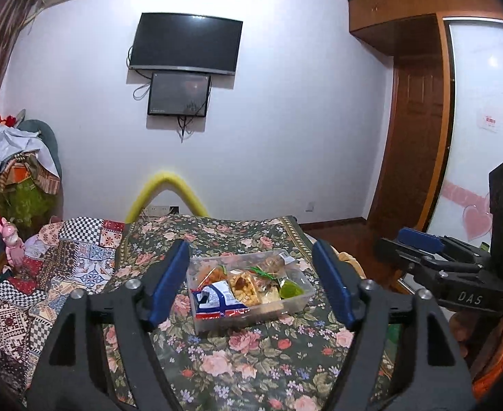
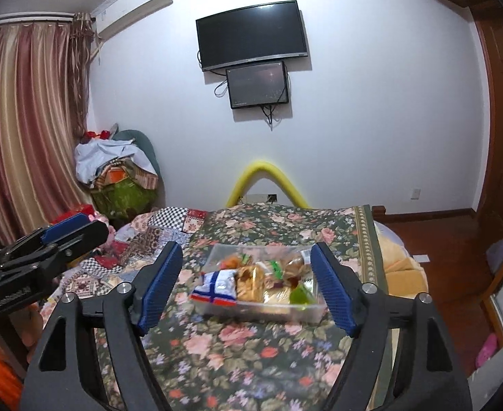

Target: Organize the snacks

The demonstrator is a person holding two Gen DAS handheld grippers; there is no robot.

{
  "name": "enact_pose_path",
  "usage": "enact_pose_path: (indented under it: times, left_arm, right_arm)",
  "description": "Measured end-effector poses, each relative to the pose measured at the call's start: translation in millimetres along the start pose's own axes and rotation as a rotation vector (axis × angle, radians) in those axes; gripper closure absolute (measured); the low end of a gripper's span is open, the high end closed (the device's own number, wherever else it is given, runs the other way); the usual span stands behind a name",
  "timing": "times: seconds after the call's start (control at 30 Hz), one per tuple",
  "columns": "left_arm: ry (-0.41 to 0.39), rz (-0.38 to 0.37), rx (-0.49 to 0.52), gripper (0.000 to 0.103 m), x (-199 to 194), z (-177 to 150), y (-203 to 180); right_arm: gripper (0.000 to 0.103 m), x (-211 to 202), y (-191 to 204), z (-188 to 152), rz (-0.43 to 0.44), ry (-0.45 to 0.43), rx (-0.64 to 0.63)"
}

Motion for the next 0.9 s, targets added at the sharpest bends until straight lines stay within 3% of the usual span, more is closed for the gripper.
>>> enact_pose_path:
  times: [0.1, 0.27, 0.4, 0.9]
  left_arm:
    - [-0.022, 0.027, 0.018, 0.015, -14, -4, -3]
    - [-0.03, 0.033, 0.027, 0.007, -29, -11, -9]
    - [-0.037, 0.045, 0.032, 0.002, -34, -15, -13]
    - [-0.028, 0.051, 0.033, 0.0, -33, -21, -14]
  right_arm:
    - [0.011, -9, 4, -5, -0.007, -0.012, 0.002]
    - [0.0, -16, 8, -10, -0.033, -0.033, -0.008]
    - [0.0, -24, 12, -12, -0.055, -0.056, -0.021]
    - [0.0, -34, 18, -23, -0.071, -0.062, -0.03]
Point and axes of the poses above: each gripper's, at about its wrist camera, not at the fingertips, and x roughly the way its jaws point, y to its left, z to its top, the point moved 2 cm from there along x, roughly the way its jaws point
